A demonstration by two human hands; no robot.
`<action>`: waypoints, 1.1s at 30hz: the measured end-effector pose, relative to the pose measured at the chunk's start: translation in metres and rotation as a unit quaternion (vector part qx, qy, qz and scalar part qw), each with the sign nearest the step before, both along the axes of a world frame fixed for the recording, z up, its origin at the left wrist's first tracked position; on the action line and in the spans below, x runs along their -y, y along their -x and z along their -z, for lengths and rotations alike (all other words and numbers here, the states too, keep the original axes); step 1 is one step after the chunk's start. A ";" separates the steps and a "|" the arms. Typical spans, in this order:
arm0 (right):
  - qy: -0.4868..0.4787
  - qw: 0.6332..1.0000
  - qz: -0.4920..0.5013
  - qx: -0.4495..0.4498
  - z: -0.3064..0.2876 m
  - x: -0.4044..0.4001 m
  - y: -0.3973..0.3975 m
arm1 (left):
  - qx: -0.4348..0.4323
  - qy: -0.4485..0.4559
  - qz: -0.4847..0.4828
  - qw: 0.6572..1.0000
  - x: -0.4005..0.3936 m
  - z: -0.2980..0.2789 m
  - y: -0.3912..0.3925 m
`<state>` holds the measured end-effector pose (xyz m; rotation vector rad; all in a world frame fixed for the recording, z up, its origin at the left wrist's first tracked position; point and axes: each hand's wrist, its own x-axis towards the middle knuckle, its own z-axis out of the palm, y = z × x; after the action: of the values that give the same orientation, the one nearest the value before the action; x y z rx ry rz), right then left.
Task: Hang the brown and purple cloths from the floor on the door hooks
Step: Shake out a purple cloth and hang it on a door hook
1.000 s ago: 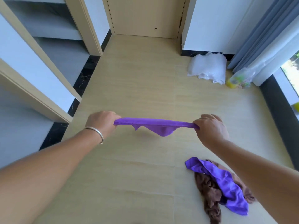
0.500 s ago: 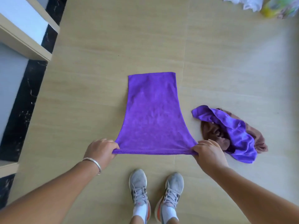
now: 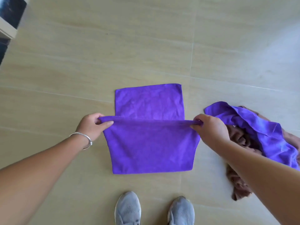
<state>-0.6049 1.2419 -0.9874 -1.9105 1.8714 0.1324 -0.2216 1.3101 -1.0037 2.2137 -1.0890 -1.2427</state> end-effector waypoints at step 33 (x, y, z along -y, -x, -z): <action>0.007 0.904 -0.419 -0.083 0.182 0.057 -0.015 | 0.420 0.016 0.543 0.727 0.062 0.154 0.035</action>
<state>-0.5901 1.1848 -1.1691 -2.6504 0.9983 0.5617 -0.2563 1.2485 -1.1573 2.0541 -3.0026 -0.3293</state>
